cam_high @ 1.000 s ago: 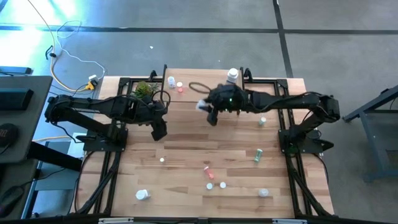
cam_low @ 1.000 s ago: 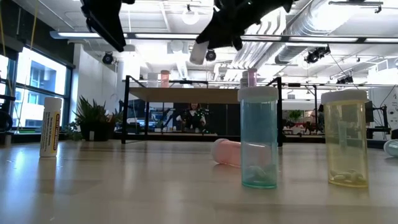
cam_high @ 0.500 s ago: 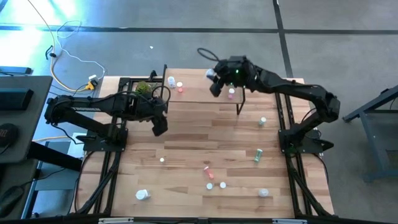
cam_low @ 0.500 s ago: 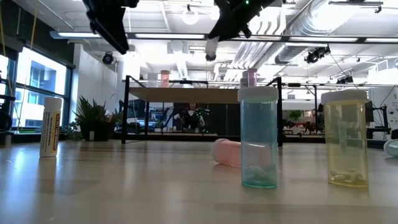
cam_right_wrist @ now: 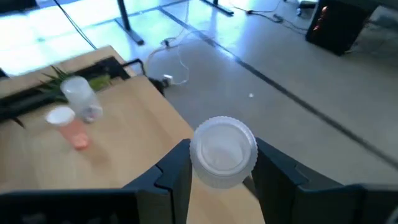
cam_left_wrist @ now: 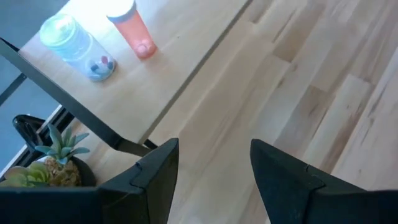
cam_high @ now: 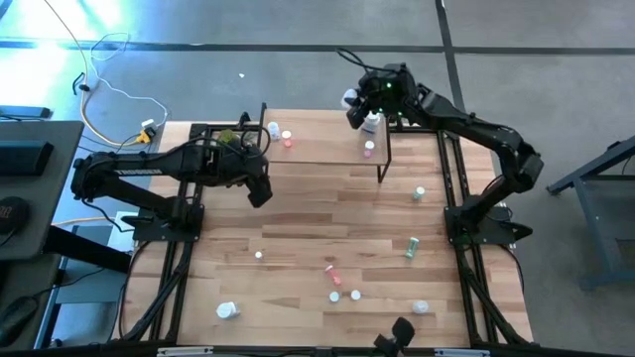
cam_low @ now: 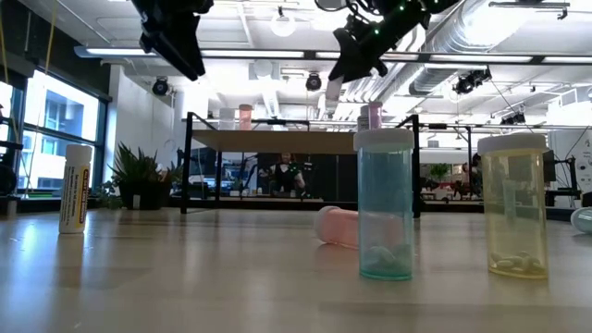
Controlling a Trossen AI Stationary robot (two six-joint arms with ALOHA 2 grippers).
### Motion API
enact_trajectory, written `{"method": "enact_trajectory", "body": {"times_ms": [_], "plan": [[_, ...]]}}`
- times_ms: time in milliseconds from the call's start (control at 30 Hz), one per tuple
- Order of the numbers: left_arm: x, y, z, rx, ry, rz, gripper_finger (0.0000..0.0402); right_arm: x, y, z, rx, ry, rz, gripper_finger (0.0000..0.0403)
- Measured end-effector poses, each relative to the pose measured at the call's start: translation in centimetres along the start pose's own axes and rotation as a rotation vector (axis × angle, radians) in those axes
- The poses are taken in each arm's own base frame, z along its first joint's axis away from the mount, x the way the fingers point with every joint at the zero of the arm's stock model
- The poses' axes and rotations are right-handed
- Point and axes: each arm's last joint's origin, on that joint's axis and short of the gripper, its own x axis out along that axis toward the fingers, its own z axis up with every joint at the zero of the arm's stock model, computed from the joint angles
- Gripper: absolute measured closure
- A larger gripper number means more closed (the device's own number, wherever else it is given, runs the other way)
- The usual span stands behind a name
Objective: Pick and place medicine bottles onto shelf by color
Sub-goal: Put the top transparent pill bottle on the shelf
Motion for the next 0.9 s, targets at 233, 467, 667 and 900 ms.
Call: {"method": "enact_trajectory", "body": {"times_ms": [233, 467, 667, 900], "plan": [[0.1, 0.2, 0.2, -0.016, -0.005, 0.006, 0.0211, -0.1, 2.7, -1.1, 0.009, 0.104, 0.098, 0.0275], [0.1, 0.2, 0.1, -0.014, -0.003, 0.002, 0.0211, 0.1, 5.0, -2.9, -0.040, 0.262, 0.131, 0.0275], [0.1, 0.2, 0.1, -0.012, -0.003, 0.000, 0.0211, 0.5, 6.2, -4.0, -0.070, 0.343, 0.143, 0.0275], [0.0, 0.0, 0.1, -0.006, 0.002, -0.018, 0.0211, 1.6, 7.1, -5.2, -0.092, 0.417, 0.155, 0.0275]]}}
